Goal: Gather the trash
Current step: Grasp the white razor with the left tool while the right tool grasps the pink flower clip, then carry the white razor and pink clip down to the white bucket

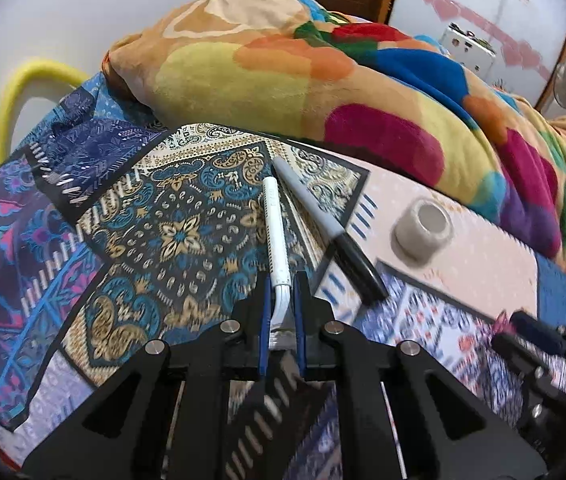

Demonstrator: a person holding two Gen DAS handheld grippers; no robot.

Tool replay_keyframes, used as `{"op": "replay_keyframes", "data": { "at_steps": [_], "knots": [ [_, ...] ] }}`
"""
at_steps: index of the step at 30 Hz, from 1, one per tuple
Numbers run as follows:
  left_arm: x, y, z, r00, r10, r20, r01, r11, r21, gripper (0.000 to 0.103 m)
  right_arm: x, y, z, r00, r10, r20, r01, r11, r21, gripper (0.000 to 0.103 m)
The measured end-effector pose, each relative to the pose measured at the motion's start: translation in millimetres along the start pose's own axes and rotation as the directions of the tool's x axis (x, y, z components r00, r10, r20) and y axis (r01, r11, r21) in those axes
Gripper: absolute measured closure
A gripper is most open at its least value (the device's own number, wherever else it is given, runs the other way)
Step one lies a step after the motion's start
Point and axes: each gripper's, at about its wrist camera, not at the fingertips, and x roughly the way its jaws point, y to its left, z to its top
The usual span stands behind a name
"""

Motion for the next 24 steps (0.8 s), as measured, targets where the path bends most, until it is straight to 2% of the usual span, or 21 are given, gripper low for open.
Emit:
{"op": "replay_keyframes", "data": {
  "at_steps": [8,15,24],
  "knots": [
    [-55.7,-15.1,-19.7,1.000,-0.010,0.025,0.008,0.997,0.071,0.093,-42.4,8.3,0.1,0.999,-0.001,0.041,-0.001,0.999,0.037,0.082],
    [-128.3,-26.8,-48.8,0.997,-0.034,0.071,0.024,0.990,0.135,0.093,-95.0,21.1,-6.7,0.996,0.011,0.088,-0.017,0.998,0.064,0.082],
    [-211.5,-20.4,-84.6,0.992,-0.071,0.103,0.058,0.991,0.123,0.093,-167.5,43.8,-13.3,0.989,0.019,0.148,-0.026,0.998,0.049,0.082]
  ]
}}
